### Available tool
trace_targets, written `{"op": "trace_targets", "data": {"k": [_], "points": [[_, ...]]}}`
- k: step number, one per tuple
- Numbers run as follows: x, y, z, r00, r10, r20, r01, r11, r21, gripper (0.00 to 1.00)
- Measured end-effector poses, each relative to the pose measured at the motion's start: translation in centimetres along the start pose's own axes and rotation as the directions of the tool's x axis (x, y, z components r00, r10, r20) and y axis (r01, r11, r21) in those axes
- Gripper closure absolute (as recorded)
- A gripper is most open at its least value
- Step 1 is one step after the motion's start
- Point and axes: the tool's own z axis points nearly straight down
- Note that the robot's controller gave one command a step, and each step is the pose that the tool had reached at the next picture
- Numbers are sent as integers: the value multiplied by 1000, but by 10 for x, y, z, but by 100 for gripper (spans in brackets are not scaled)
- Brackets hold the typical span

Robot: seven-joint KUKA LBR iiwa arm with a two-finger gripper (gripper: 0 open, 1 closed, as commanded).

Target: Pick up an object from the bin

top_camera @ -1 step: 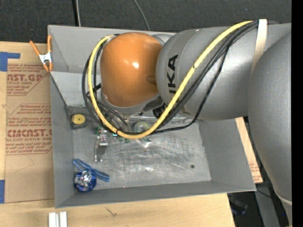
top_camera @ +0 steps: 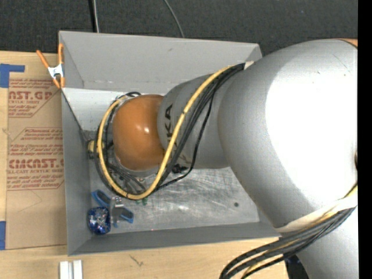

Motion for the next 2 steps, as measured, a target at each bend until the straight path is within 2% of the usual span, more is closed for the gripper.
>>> {"op": "trace_targets", "data": {"k": [1,2], "points": [[-4,-1,-6,1000,3,10,-3,1000,0,100],[-5,3,-138,1000,-23,14,23,1000,-2,100]]}}
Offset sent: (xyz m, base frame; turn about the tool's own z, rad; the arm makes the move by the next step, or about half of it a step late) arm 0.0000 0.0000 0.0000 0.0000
